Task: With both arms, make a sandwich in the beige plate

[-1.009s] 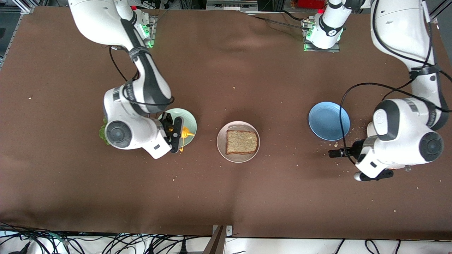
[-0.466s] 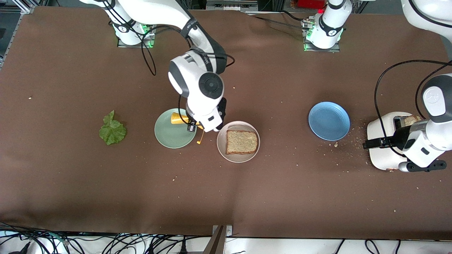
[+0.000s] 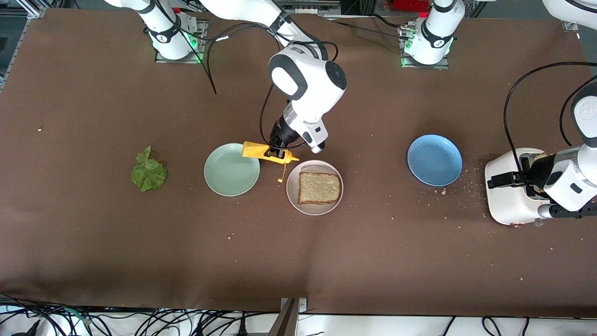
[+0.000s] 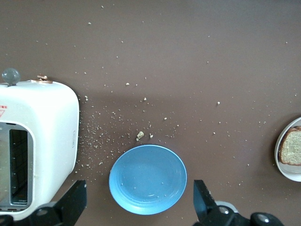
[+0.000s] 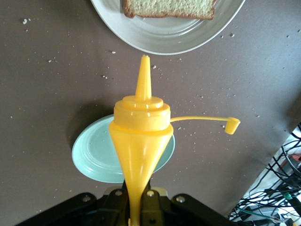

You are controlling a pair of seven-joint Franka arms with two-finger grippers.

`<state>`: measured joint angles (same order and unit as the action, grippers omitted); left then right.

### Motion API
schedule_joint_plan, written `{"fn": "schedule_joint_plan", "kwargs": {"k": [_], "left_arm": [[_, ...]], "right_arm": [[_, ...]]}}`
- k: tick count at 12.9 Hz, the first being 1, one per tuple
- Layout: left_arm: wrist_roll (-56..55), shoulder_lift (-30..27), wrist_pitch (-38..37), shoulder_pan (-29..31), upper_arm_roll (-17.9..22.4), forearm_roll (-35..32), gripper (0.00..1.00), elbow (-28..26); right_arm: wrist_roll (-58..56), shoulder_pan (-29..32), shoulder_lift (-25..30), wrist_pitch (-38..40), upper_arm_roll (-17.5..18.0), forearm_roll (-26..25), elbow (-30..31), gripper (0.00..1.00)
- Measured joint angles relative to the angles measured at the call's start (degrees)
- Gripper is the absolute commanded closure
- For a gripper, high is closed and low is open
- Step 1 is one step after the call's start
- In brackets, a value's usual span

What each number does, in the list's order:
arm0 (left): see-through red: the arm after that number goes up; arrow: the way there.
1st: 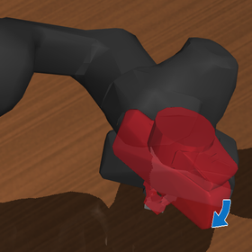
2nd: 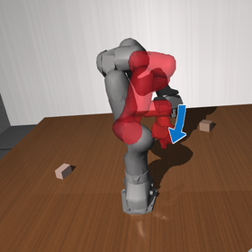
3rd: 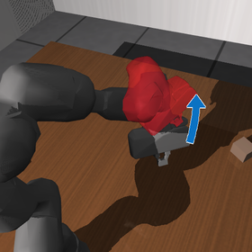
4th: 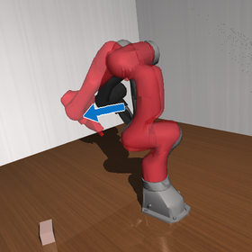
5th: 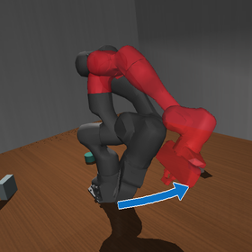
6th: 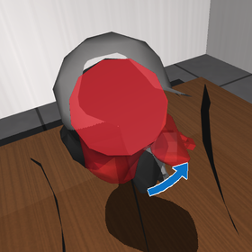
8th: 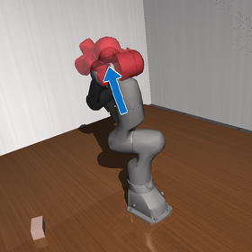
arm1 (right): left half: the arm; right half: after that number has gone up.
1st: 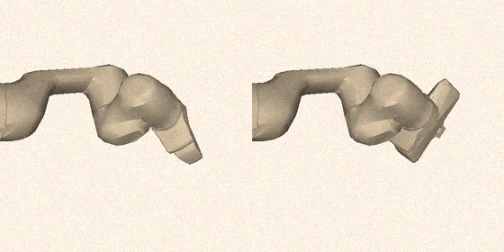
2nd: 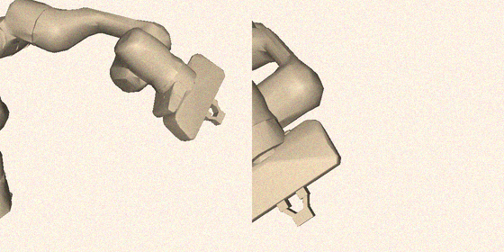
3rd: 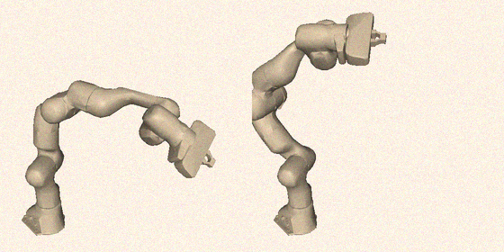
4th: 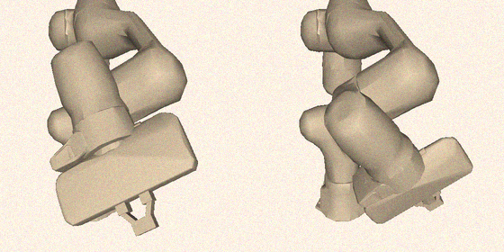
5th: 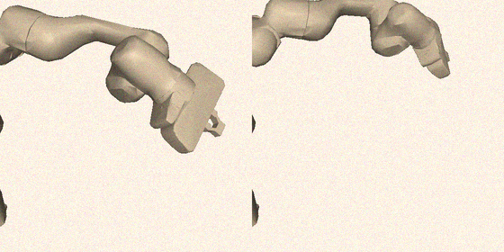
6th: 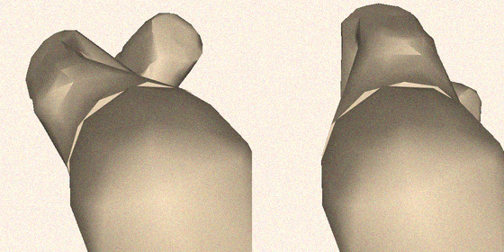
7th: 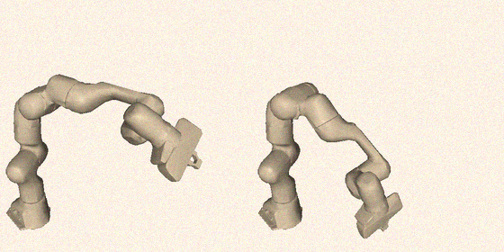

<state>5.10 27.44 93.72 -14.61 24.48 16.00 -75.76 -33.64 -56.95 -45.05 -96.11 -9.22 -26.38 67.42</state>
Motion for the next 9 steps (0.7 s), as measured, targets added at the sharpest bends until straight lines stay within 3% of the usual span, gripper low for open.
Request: {"fn": "schedule_joint_plan", "kwargs": {"k": [6, 9], "left_arm": [[0.07, 0.00, -0.18, -0.40, -0.22, -1.52, 0.00, -0.01], [0.13, 0.01, -0.20, -0.41, -0.24, -1.54, 0.00, -0.15]], "right_arm": [[-0.27, 0.53, 0.11, 0.79, -1.34, 1.04, -0.23, 1.00], [-4.77, 5.37, 2.54, 1.25, -1.95, 13.27, -0.75, 1.00]]}}
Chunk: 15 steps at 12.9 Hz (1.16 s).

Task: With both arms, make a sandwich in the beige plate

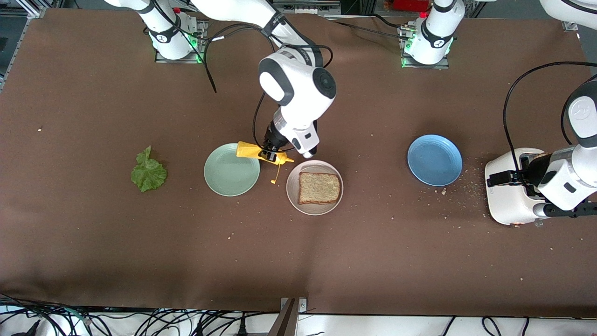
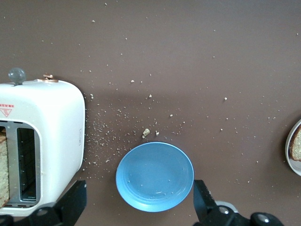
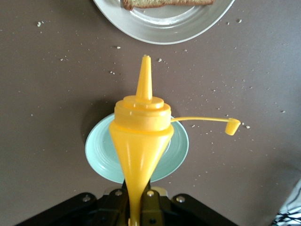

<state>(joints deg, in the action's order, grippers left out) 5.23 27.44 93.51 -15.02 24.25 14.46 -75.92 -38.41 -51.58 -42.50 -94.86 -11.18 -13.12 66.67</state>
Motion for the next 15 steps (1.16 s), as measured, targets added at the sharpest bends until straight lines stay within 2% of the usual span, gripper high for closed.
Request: {"fn": "schedule_joint_plan", "kwargs": {"k": [3, 7, 11, 15], "left_arm": [[0.05, 0.00, -0.01, -0.01, -0.02, 0.00, 0.00, -0.14], [0.11, 0.00, -0.01, -0.01, -0.03, 0.00, 0.00, -0.16], [0.14, 0.00, -0.01, -0.01, -0.04, 0.00, 0.00, -0.22], [0.16, 0.00, -0.01, -0.01, -0.08, 0.00, 0.00, -0.28]], "right_arm": [[-9.67, 8.64, 2.44, 0.28, -0.23, 14.31, -0.03, 1.00], [-22.01, 20.14, 2.94, 1.75, -0.14, 33.54, 0.03, 1.00], [-34.03, 27.60, 2.92, 7.36, 0.03, 45.08, 0.84, 1.00], [-53.52, 35.64, 2.43, 14.56, 0.07, 55.54, 5.36, 1.00]]}}
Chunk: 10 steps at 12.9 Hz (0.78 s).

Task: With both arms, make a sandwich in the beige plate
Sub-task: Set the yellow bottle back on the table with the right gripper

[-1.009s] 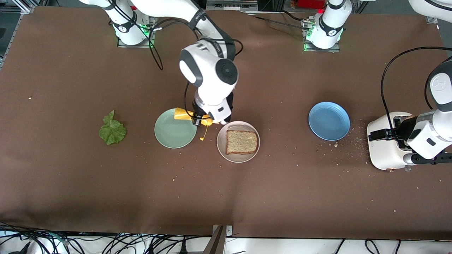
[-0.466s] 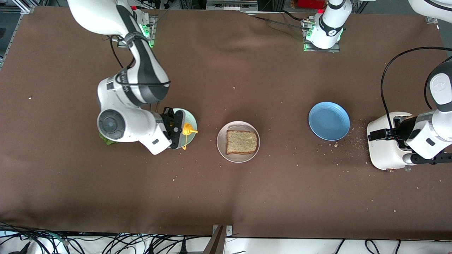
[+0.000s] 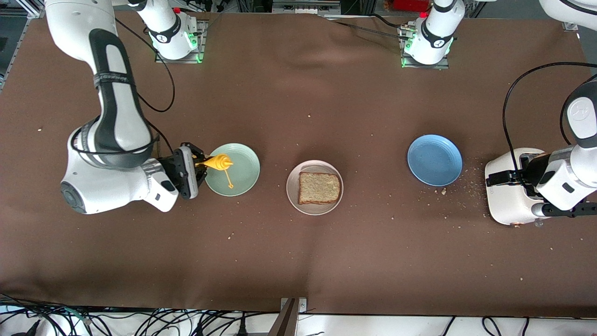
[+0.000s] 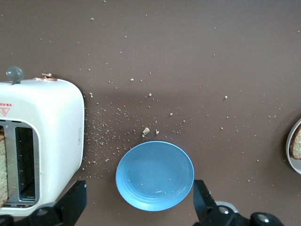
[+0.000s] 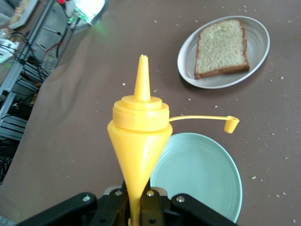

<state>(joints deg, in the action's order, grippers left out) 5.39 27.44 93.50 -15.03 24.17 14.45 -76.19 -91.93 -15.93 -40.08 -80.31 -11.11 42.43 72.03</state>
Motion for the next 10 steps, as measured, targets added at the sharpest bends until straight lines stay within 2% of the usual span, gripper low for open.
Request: {"fn": "schedule_joint_plan", "kwargs": {"k": [3, 5, 10], "left_arm": [[0.00, 0.00, 0.00, -0.02, -0.12, 0.00, 0.00, -0.02], [0.01, 0.00, 0.00, -0.02, -0.14, 0.00, 0.00, -0.07], [0.01, 0.02, 0.00, -0.02, -0.15, 0.00, 0.00, -0.13]], "right_arm": [[-18.23, 6.01, -0.73, 4.41, 0.09, 4.57, 4.76, 1.00], [-29.29, 9.30, -1.98, 5.84, 0.12, 5.67, 7.51, 1.00], [-48.97, 15.04, -9.19, 8.41, 0.28, 10.80, 11.33, 1.00]]}}
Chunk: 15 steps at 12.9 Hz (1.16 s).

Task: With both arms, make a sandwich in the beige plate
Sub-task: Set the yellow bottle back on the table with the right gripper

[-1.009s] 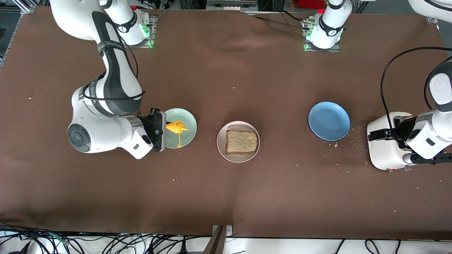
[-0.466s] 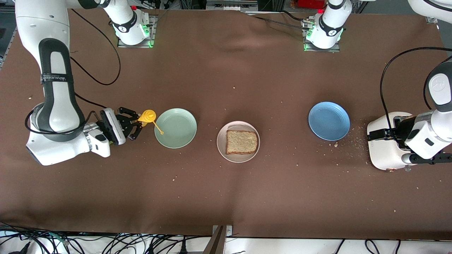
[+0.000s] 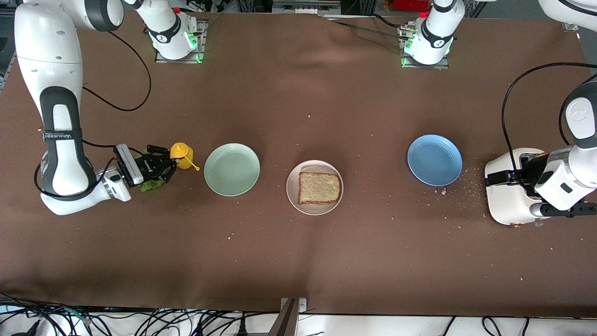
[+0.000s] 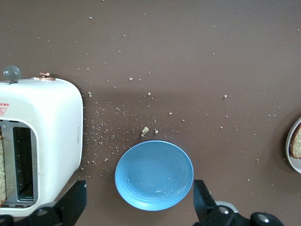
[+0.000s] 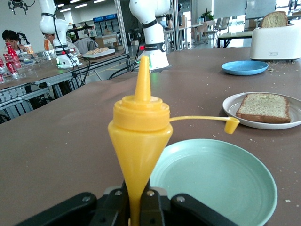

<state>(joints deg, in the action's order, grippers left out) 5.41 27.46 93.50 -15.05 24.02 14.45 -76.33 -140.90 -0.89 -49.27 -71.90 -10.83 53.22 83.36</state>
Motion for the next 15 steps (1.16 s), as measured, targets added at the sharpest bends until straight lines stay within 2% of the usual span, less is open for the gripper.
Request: {"fn": "schedule_joint_plan", "kwargs": {"k": [3, 7, 8, 10, 11, 12, 15], "left_arm": [[0.00, 0.00, 0.00, 0.00, 0.00, 0.00, 0.00, -0.02], [0.00, 0.01, 0.00, -0.03, -0.03, 0.00, 0.00, -0.05], [0.00, 0.01, 0.00, -0.04, -0.03, 0.00, 0.00, -0.05], [0.00, 0.01, 0.00, -0.04, -0.03, 0.00, 0.00, -0.05], [0.00, 0.01, 0.00, -0.04, -0.03, 0.00, 0.00, -0.05], [0.00, 0.01, 0.00, -0.05, -0.03, 0.00, 0.00, -0.05], [0.00, 0.01, 0.00, -0.05, -0.03, 0.00, 0.00, -0.05]], "right_arm": [[-3.66, 1.84, -3.76, 1.85, 0.19, 2.36, 0.38, 1.00], [-5.44, 2.28, -5.93, 1.90, 0.31, 3.78, 0.37, 1.00], [-5.68, 2.35, -6.45, 1.90, 0.31, 4.12, 0.37, 0.81], [-5.75, 2.50, -7.06, 1.89, 0.31, 4.27, 0.37, 0.31], [-5.71, 2.55, -7.06, 1.90, 0.32, 4.30, 0.33, 0.12], [-5.58, 2.59, -7.06, 1.91, 0.32, 4.30, 0.13, 0.03], [-3.53, 2.70, -6.85, 1.92, -0.63, 3.73, -1.53, 0.02]]}}
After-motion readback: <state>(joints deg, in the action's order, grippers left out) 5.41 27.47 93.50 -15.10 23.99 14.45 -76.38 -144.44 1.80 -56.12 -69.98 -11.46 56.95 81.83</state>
